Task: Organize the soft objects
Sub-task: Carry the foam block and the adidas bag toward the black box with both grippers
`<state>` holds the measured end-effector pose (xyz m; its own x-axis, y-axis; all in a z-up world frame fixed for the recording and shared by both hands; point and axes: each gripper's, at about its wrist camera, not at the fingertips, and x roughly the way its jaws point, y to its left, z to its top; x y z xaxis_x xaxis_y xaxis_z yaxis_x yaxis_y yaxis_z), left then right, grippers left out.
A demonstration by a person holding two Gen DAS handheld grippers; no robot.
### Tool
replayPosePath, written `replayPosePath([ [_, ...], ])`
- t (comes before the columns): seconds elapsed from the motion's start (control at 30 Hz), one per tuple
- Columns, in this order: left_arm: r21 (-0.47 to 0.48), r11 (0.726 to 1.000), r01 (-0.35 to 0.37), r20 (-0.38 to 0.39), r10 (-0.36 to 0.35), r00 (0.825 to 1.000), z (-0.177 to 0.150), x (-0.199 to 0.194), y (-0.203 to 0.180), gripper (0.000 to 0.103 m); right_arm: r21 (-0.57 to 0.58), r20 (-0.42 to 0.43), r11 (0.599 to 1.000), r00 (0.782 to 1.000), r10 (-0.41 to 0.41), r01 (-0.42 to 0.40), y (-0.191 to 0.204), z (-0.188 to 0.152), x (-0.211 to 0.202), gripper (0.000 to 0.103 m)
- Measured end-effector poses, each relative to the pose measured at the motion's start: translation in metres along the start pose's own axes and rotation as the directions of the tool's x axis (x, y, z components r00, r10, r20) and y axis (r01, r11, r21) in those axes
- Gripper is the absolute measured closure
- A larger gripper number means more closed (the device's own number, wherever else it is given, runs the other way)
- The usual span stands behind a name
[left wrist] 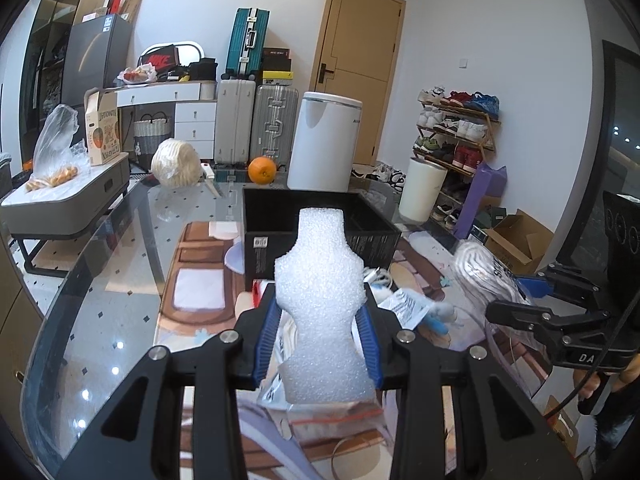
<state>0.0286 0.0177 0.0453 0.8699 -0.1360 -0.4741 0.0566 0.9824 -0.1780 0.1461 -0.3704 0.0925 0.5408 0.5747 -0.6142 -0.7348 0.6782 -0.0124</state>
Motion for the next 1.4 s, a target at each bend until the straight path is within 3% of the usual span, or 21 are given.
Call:
replayPosePath([
  [0.6, 0.049, 0.999, -0.018, 0.027, 0.017, 0.999, 0.039, 0.029, -0.005, 0.067, 0.038, 0.045, 0.999, 0.999, -0.017, 0.015, -0.021, 0.057, 0.036, 0.062],
  [1.4, 0.054, 0.997, -0.048, -0.019, 0.049, 0.999, 0.077, 0.091, 0.008, 0.067, -0.004, -0.032, 1.000, 0.999, -0.012, 0.011, -0.044, 0.103, 0.112, 0.062],
])
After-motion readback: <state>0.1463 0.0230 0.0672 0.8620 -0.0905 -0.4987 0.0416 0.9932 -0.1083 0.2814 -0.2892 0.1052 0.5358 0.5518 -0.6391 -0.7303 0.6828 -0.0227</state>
